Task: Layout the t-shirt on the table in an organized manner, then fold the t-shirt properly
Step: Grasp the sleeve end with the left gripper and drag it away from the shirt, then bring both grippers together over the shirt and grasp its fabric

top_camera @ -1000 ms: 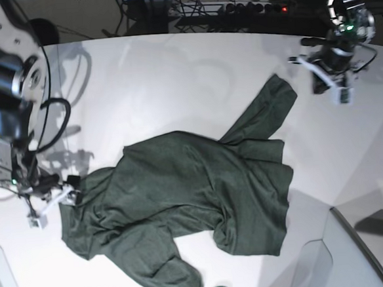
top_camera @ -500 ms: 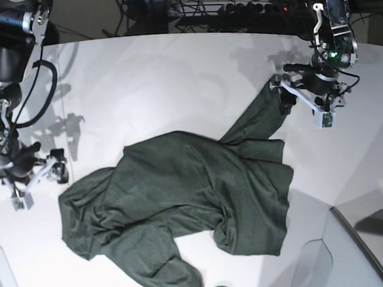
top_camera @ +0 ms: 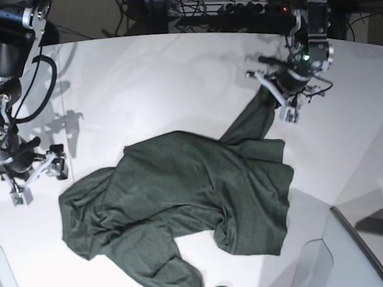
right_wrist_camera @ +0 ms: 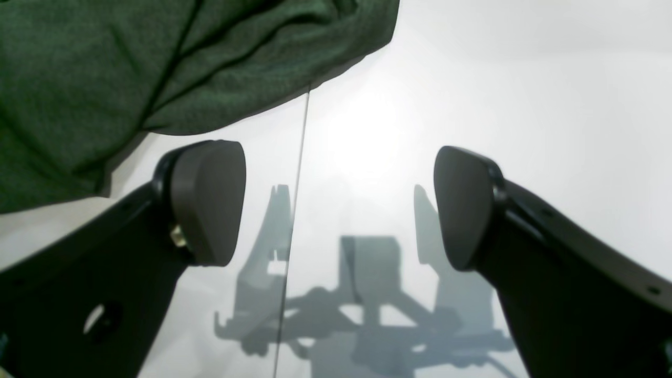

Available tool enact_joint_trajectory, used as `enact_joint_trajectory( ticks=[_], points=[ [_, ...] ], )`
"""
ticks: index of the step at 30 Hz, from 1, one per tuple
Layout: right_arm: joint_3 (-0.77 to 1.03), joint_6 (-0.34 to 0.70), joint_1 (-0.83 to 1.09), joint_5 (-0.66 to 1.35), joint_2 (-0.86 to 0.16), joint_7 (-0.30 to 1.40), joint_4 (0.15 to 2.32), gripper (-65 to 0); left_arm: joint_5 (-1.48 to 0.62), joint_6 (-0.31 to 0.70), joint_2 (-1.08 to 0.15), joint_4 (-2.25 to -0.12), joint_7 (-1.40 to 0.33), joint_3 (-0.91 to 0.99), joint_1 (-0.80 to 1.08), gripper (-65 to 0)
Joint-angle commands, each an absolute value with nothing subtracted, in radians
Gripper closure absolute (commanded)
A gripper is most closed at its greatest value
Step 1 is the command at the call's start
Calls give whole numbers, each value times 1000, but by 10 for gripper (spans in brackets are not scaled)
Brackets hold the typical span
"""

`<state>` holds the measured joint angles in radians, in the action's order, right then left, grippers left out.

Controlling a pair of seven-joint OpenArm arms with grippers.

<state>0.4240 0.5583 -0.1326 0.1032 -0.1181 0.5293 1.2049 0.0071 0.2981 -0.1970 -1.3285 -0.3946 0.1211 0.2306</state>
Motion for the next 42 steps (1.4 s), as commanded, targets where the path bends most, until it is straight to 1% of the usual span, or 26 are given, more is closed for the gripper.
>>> enact_joint_trajectory(
  ticks=[1, 5, 10, 15, 17, 20, 21, 23, 27, 29, 32, 33, 35, 36, 39, 42],
  points=[
    [427, 565, -145, 116, -131, 510, 1234, -509, 88, 291, -214, -1334, -496, 124, 285, 0],
    [426, 565, -119, 116, -128, 510, 1279, -509, 148, 295, -255, -1498, -499, 130, 433, 0],
    [423, 567, -102, 116, -120, 572, 1317, -509, 150, 395, -305, -1750, -503, 137, 621, 0],
    [423, 567, -81, 116, -94, 579, 1336, -509, 150, 433, -308, -1896, -498, 182, 746, 0],
    [423, 567, -74, 116, -93, 579, 1339, -509, 154, 504, -309, -1936, -495, 180, 782, 0],
    [421, 567, -73, 116, -84, 581, 1339, -509, 154, 693, -314, -1957, -493, 170, 808, 0],
    [421, 567, -73, 116, -79, 581, 1345, -509, 159, 698, -314, -1957, -493, 154, 808, 0],
    [421, 567, -64, 116, -77, 581, 1346, -509, 157, 698, -318, -1956, -493, 111, 796, 0],
    [421, 567, -53, 116, -71, 581, 1359, -509, 145, 698, -303, -1933, -499, -19, 650, 0],
    [421, 567, -48, 116, -58, 582, 1359, -509, 117, 698, -252, -1929, -503, -77, 559, 0],
    [421, 570, -31, 116, -61, 619, 1368, -509, 67, 698, -211, -1937, -504, -163, 466, 0],
    [421, 588, -27, 116, -59, 641, 1377, -509, 48, 698, -202, -1937, -504, -199, 437, 0],
    [421, 679, -4, 116, -54, 688, 1399, -509, 15, 698, -194, -1936, -504, -263, 392, 0],
    [421, 698, 8, 116, -51, 710, 1411, -509, -12, 698, -189, -1936, -504, -292, 374, 0],
    [395, 698, 42, 116, -39, 774, 1428, -509, -119, 698, -165, -1936, -504, -343, 320, 0],
    [369, 698, 82, 116, -35, 788, 1432, -509, -240, 698, -133, -1936, -504, -341, 277, 0]
  ],
)
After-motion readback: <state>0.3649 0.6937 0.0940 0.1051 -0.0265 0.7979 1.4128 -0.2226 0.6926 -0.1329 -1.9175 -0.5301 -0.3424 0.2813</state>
